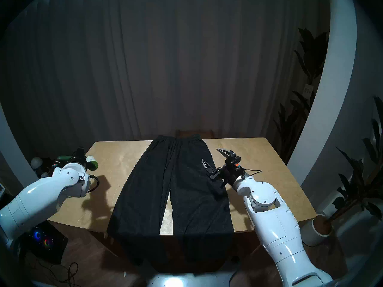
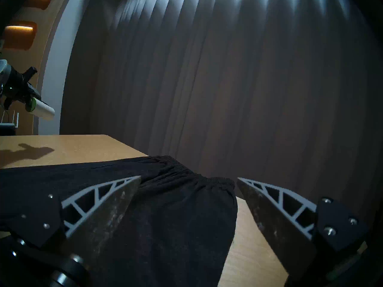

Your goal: Remove lint and debris from pants with a lint roller

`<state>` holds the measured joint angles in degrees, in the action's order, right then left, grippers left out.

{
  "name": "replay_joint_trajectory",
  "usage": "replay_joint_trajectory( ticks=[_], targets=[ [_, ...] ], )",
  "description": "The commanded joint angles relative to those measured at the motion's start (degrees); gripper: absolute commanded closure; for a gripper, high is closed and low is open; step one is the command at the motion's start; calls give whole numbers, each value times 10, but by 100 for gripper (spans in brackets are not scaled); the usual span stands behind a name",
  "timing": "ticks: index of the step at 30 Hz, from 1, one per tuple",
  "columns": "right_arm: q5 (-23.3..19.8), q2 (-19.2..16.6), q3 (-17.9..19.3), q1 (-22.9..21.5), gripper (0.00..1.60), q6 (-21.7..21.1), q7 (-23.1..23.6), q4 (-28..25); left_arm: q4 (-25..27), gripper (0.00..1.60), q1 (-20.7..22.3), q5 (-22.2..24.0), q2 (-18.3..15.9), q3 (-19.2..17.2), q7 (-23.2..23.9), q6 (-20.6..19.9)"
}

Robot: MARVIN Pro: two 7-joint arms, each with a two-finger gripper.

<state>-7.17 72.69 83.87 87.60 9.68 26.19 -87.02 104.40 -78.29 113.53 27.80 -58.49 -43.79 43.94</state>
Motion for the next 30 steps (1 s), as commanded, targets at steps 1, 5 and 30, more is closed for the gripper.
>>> replay_joint_trajectory(
  ticks=[1,5,30],
  targets=[
    [-2,4,5,-4,0,3,-8,-12,2,160,17,21,-8,-22,23,-29],
    [-2,5,7,-3,0,3,-11,-12,0,160,18,34,-9,-27,29,-41],
    [-2,17,9,-3,0,4,-36,-15,-64,160,17,153,-22,-76,94,-148]
  ],
)
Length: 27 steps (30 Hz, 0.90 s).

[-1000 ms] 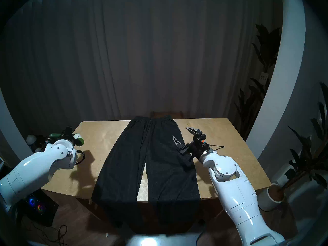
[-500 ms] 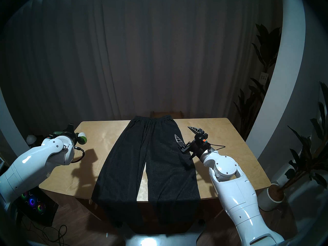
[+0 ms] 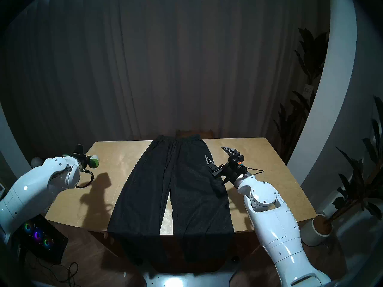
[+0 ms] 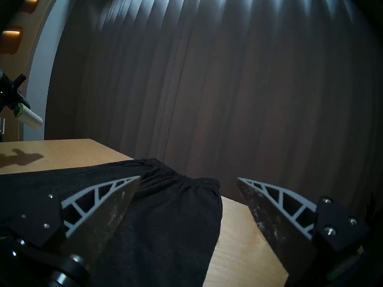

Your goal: Remove lint and debris from pants with a lint roller

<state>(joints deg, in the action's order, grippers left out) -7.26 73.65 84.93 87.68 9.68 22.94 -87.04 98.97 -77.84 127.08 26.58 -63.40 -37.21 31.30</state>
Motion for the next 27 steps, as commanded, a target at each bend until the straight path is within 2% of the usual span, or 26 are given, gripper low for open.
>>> replay_joint_trajectory(
  ticks=[1,27],
  targets=[
    [-1,8,-2,-4,0,4,-5,-15,-12,160,13,22,-10,-29,31,-26],
    [0,20,-12,-3,0,4,-29,-22,-66,160,7,138,-3,-76,126,-155]
  ],
)
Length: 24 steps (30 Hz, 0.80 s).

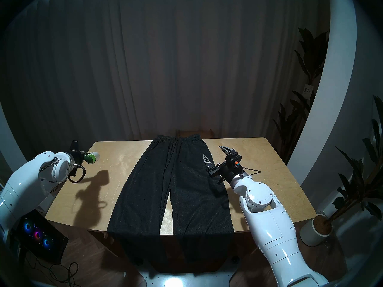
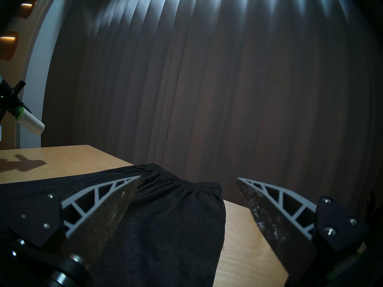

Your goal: Remove lint and debris from pants with a lint roller

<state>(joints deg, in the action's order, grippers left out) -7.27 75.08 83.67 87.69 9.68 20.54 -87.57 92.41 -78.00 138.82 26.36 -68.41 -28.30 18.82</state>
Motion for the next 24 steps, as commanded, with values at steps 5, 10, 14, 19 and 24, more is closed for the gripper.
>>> replay_joint_trajectory(
  ticks=[5,10,14,19,24],
  targets=[
    [1,6,1,-1,0,4,-12,-19,-6,160,3,44,3,-32,63,-63],
    [1,6,1,0,0,4,-19,-22,-14,160,-3,69,5,-41,93,-104],
    [1,6,2,1,0,4,-24,-23,-22,160,-8,88,5,-48,117,-135],
    [2,6,3,2,0,4,-31,-25,-33,160,-14,113,7,-57,149,-180],
    [4,8,5,6,0,4,-40,-30,-51,160,-27,120,12,-66,194,-221]
  ],
)
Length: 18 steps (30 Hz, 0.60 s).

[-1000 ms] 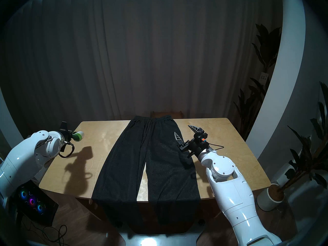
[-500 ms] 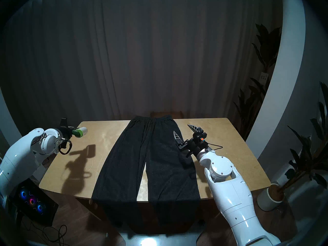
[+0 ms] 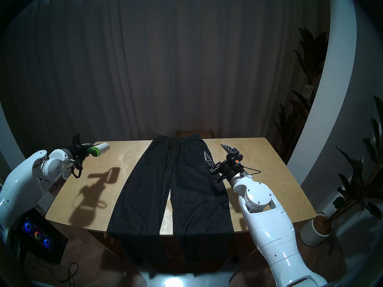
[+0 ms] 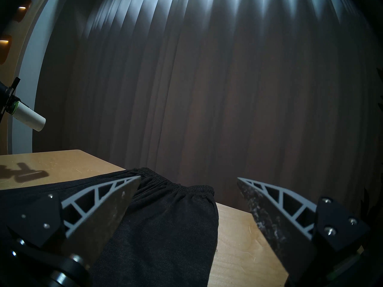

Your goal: Remove lint and debris from pants with a lint roller

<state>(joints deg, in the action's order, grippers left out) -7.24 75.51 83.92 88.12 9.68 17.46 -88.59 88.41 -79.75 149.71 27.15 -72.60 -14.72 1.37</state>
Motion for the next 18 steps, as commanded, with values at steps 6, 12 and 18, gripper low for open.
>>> replay_joint_trajectory(
  ticks=[6,12,18],
  targets=[
    [6,4,4,6,0,3,-20,-26,-26,160,-25,10,18,-35,108,-89],
    [11,5,6,11,0,2,-32,-32,-41,160,-40,-13,28,-45,160,-120],
    [21,9,6,16,0,1,-42,-39,-71,160,-46,-69,48,-45,218,-103]
  ],
)
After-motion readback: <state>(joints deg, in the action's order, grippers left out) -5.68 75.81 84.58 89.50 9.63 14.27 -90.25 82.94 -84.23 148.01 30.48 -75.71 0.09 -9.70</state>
